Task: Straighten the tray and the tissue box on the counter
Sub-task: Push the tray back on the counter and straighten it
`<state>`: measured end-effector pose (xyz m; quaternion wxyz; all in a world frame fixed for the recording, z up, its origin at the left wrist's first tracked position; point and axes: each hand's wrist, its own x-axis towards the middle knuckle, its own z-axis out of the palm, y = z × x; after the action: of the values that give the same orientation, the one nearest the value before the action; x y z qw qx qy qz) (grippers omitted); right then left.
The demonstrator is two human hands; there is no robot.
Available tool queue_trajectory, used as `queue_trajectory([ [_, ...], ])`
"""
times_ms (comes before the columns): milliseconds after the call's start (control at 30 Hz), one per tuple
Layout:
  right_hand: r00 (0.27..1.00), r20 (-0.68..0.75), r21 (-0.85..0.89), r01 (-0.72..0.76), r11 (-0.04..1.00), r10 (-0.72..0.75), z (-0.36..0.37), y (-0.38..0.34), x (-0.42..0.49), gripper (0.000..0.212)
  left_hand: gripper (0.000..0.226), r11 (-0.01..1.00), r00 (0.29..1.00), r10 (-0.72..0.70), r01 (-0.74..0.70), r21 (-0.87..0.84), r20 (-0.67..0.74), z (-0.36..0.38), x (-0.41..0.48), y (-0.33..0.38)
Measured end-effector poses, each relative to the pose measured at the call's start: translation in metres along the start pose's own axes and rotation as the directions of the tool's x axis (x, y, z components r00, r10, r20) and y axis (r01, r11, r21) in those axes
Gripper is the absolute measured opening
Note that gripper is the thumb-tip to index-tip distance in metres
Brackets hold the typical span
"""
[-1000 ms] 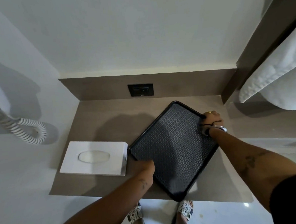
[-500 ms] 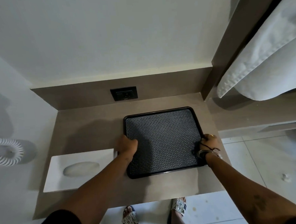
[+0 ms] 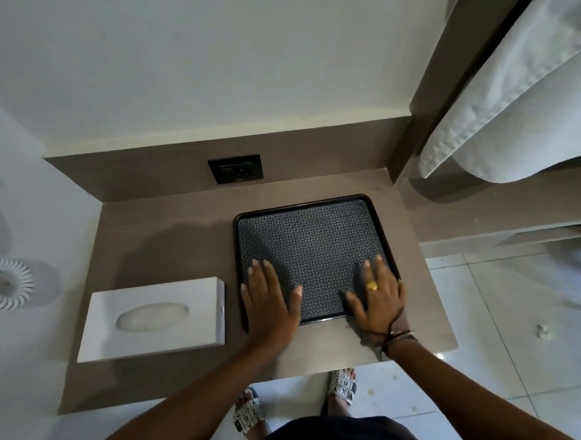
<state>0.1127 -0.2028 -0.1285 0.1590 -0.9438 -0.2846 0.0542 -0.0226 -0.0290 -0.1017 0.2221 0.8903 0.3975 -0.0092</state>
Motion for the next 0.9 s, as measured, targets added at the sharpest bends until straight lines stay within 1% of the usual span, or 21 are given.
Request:
queue_trajectory([
  [33,0.996,0.027,-0.024,0.081,0.996,-0.080,0.005,-0.001,-0.011,0.079,0.085,0.997,0.998,0.065,-0.065,0.033,0.002,0.007,-0.015,-0.002],
  [100,0.982,0.097,-0.049,0.167,0.985,-0.162,0.014,-0.001,-0.027,0.083,0.085,0.982,0.986,0.165,-0.168,0.083,0.039,0.022,-0.038,-0.008],
  [133,0.973,0.140,-0.063,0.191,0.979,-0.181,0.017,-0.002,-0.031,0.085,0.084,0.972,0.977,0.200,-0.207,0.111,0.075,0.029,-0.046,-0.013],
  [200,0.955,0.223,-0.081,0.220,0.972,-0.197,0.020,-0.003,-0.037,0.089,0.084,0.956,0.965,0.226,-0.246,0.160,0.131,0.036,-0.051,-0.023],
  [267,0.945,0.259,-0.076,0.226,0.971,-0.200,0.021,-0.005,-0.035,0.091,0.085,0.946,0.959,0.235,-0.262,0.189,0.156,0.036,-0.046,-0.030],
  [367,0.942,0.282,-0.071,0.207,0.976,-0.179,0.020,-0.010,-0.025,0.093,0.085,0.925,0.939,0.278,-0.318,0.207,0.200,0.033,-0.035,-0.035],
  [567,0.940,0.297,-0.094,0.202,0.975,-0.166,0.025,-0.018,-0.003,0.094,0.084,0.927,0.940,0.285,-0.320,0.196,0.185,0.022,-0.007,-0.037],
  [667,0.948,0.281,-0.110,0.189,0.976,-0.152,0.027,-0.022,0.010,0.093,0.086,0.925,0.939,0.282,-0.320,0.203,0.198,0.020,0.009,-0.037],
  [900,0.961,0.239,-0.102,0.169,0.980,-0.141,0.028,-0.035,0.040,0.090,0.090,0.926,0.941,0.294,-0.324,0.192,0.167,0.012,0.040,-0.041],
])
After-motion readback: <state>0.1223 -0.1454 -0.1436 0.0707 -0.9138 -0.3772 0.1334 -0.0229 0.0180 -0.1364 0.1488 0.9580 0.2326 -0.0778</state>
